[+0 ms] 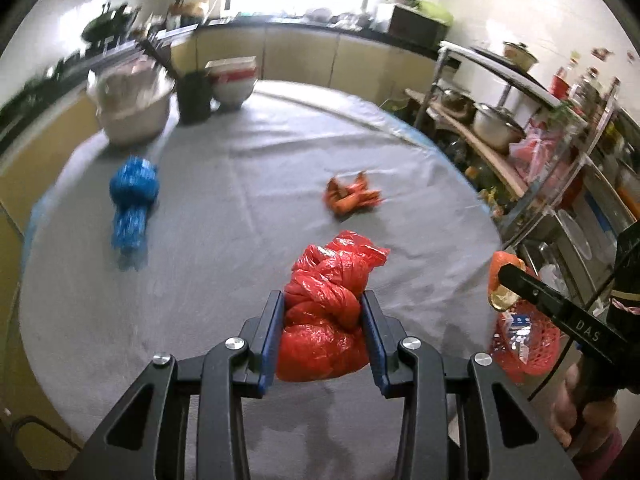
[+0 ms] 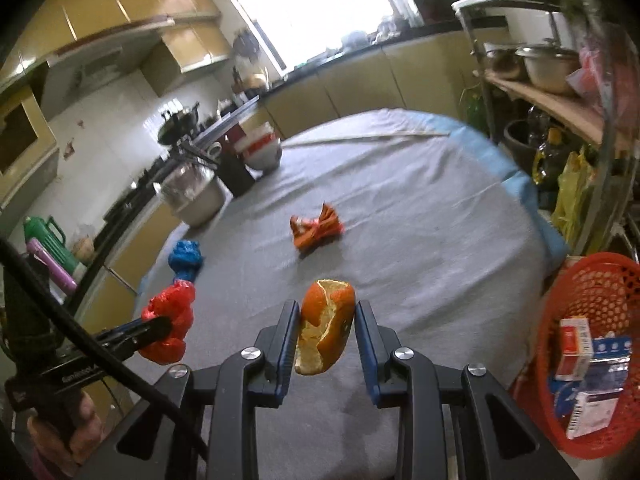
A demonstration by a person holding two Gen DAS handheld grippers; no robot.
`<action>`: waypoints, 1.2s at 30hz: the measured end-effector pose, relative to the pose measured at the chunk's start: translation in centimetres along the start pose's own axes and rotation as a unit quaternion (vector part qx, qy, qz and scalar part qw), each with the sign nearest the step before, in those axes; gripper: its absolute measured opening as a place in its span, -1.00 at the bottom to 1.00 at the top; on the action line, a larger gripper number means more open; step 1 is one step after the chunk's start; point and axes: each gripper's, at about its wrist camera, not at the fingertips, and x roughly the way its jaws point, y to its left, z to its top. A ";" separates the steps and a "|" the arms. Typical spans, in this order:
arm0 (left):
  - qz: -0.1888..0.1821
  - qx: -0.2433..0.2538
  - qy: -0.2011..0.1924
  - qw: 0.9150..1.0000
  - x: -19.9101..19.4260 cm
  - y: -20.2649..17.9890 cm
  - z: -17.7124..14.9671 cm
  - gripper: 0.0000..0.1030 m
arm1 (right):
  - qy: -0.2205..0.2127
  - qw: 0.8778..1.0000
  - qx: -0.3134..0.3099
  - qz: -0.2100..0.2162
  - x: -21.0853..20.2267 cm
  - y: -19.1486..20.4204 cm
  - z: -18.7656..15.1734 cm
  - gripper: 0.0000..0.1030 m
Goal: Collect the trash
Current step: 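Carry the red bag and orange peel over the red basket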
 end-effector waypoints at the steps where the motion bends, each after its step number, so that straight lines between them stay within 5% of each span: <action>1: 0.003 0.009 -0.008 1.000 -0.5 -0.9 0.1 -0.23 | -0.007 1.000 0.002 -0.002 -0.7 -0.4 0.0 -0.41; 14: -0.014 0.066 -0.040 0.997 -2.6 -6.9 0.6 -0.23 | -0.088 0.994 0.040 -0.052 -8.8 -7.2 0.0 -0.41; 36: -0.033 0.125 -0.039 0.991 -2.4 -12.3 -0.6 -0.23 | -0.115 0.986 0.093 -0.072 -10.5 -11.8 0.2 -0.41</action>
